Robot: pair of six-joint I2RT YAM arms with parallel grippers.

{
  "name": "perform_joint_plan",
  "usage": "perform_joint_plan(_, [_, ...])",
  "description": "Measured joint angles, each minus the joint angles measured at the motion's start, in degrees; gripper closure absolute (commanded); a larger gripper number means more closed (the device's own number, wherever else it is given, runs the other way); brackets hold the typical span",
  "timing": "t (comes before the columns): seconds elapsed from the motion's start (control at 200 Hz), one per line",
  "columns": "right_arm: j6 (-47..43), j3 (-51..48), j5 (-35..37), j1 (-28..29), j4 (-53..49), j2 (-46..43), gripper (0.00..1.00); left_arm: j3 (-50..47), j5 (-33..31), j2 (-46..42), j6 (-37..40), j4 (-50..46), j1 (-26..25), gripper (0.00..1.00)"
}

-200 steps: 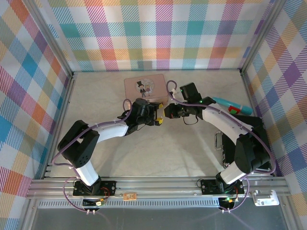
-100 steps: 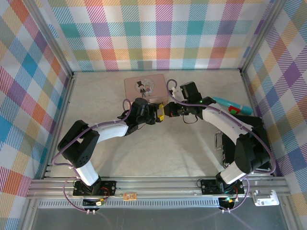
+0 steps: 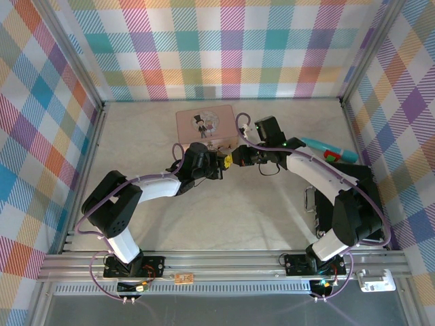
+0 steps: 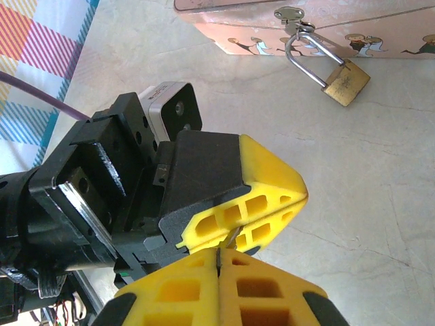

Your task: Unlock the padlock with the key

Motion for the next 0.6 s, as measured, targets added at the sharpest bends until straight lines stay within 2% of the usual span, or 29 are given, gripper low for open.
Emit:
perform_joint_plan(0.055, [0.0,0.0,0.0,0.0,0.0,-0.1,1.00,0.0,0.0,0.0,0.1,0.2,0.0,1.00])
perform_joint_plan(0.165, [0.8,0.0,0.8,0.0,-0.4,-0.9,0.64,0.0,0.0,0.0,2.0,0.9,0.1,1.00])
perform_joint_plan(0.26, [2.3,-0.3,1.9,-0.2,-0.3,-3.2,0.51,0.0,-0.5,-0.1,6.8,0.2,0.7,1.00])
perform_joint_plan(0.41, [6.2,-2.4,0.5,-1.3,1.5,-7.7,0.47,1.4,-2.4,-1.8,19.9,-4.9,2.0,1.00])
perform_joint_plan(0.6, [13.3,-8.0,-3.4,-1.8,9.2,-8.6,0.52,4.5,-5.9,-7.6,38.0,-7.8,2.6,1.00])
